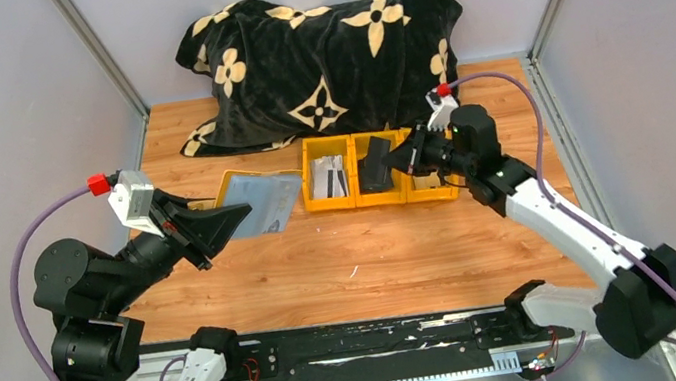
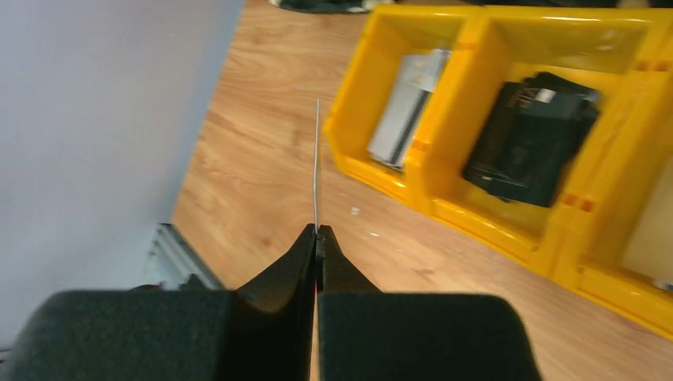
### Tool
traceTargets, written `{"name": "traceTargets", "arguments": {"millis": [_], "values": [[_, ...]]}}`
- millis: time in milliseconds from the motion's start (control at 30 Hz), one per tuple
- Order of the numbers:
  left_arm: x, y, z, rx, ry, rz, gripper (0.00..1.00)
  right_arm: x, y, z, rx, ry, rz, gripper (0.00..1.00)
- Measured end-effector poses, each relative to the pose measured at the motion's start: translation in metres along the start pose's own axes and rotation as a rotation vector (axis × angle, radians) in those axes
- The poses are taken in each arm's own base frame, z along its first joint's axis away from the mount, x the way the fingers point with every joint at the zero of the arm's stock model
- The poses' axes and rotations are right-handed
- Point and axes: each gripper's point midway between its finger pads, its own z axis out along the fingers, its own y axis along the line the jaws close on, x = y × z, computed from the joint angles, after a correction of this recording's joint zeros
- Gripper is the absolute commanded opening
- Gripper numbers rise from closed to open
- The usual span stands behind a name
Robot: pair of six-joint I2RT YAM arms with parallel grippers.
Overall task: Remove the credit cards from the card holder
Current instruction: Place the card holder in the storage box.
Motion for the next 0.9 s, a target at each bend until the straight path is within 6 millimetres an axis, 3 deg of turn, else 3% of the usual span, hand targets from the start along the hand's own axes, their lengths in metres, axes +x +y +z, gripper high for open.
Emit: {"name": "traceTargets", "arguments": {"millis": [100,333,533,700,800,900], "values": [[0.0,0.0,0.0,0.0,0.0,-0.004,0.0,0.008,-0.03,0.013,0.109,0.065,-0.034,0.0],[0.008,-0.003,-0.001,0.016,0.008,-0.036,0.0,0.012,-0.086,0.065,0.269,0.187,-0.108,0.0],[0.01,-0.007,-0.002,0.042,0.017,-0.036,0.0,0.029,-0.118,0.097,0.32,0.279,-0.092,0.0],[0.01,-0.01,-0.002,0.06,0.02,-0.039,0.0,0.042,-0.133,0.109,0.336,0.325,-0.066,0.0],[0.01,-0.012,-0.002,0.069,0.023,-0.039,0.0,0.05,-0.139,0.112,0.344,0.343,-0.05,0.06],[0.011,-0.014,-0.002,0.077,0.026,-0.041,0.0,0.056,-0.145,0.114,0.361,0.354,-0.038,0.23]]}}
